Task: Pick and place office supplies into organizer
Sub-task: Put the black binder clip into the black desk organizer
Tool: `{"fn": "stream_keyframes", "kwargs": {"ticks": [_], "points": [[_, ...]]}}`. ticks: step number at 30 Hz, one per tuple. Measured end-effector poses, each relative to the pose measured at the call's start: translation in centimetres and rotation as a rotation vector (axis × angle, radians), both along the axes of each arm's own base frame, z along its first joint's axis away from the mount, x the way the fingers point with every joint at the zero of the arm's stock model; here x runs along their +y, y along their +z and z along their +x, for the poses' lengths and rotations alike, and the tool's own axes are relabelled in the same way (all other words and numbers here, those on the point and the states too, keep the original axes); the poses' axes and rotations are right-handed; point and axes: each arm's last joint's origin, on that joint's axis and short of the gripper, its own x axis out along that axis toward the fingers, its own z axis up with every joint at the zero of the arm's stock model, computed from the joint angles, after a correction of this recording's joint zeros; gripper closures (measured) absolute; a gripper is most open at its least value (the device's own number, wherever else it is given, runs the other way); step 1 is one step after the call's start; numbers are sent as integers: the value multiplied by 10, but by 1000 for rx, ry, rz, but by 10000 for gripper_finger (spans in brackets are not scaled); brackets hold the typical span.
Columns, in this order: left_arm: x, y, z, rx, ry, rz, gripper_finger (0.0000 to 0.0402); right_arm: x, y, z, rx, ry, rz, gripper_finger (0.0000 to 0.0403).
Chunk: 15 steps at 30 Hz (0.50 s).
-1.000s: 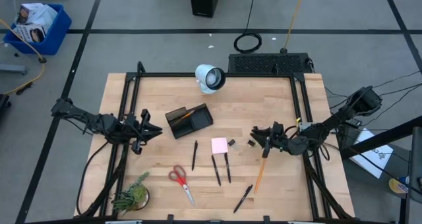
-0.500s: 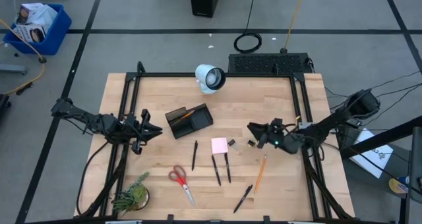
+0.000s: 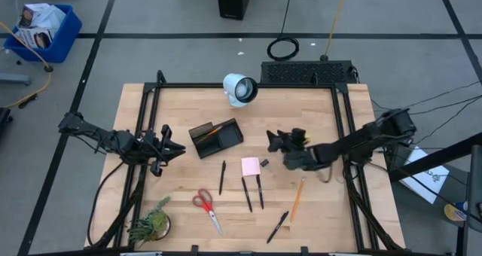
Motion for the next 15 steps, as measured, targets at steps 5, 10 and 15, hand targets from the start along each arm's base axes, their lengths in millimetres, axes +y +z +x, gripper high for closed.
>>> {"fn": "stream_keyframes", "kwargs": {"ticks": [5, 10, 15], "points": [[0, 0, 0, 0, 0, -1, 339, 7, -2, 9, 119, -151, 301, 56], [0, 0, 0, 0, 0, -1, 339, 20, 33, 14, 284, -216, 589, 55], [0, 0, 0, 0, 0, -1, 339, 18, 50, 13, 369, -262, 663, 60]]}}
